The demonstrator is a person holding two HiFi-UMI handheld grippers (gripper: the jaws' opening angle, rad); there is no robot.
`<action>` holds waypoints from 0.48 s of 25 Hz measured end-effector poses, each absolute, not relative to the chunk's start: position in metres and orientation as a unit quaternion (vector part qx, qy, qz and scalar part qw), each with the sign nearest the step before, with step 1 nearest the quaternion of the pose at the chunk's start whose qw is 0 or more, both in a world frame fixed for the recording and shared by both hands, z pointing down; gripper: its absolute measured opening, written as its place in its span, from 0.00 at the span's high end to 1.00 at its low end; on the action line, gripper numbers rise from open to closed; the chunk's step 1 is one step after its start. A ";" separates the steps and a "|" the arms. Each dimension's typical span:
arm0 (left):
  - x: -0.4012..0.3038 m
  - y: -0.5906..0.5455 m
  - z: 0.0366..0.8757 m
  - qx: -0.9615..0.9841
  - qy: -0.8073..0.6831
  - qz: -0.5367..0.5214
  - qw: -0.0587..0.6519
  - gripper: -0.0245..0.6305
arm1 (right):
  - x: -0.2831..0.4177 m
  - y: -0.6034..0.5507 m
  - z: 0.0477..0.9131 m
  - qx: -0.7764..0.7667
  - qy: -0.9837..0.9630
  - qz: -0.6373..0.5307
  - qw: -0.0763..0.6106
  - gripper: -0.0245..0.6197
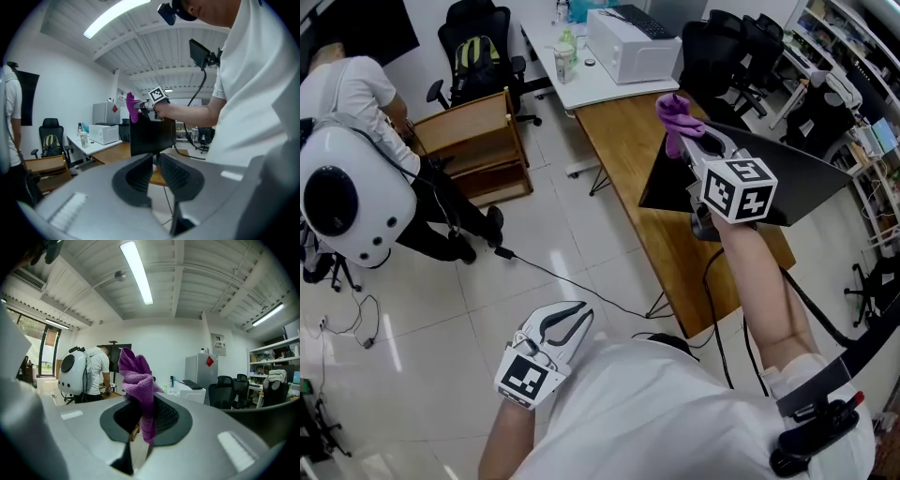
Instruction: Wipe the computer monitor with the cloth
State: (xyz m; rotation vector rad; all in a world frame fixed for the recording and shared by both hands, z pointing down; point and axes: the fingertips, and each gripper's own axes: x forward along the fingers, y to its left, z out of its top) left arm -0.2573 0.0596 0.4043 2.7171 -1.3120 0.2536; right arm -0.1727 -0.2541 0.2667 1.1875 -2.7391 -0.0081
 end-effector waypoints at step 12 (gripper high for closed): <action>-0.254 0.064 0.406 0.895 -0.429 0.097 0.074 0.85 | -0.176 -0.249 0.338 0.402 -0.907 -0.003 0.124 0.89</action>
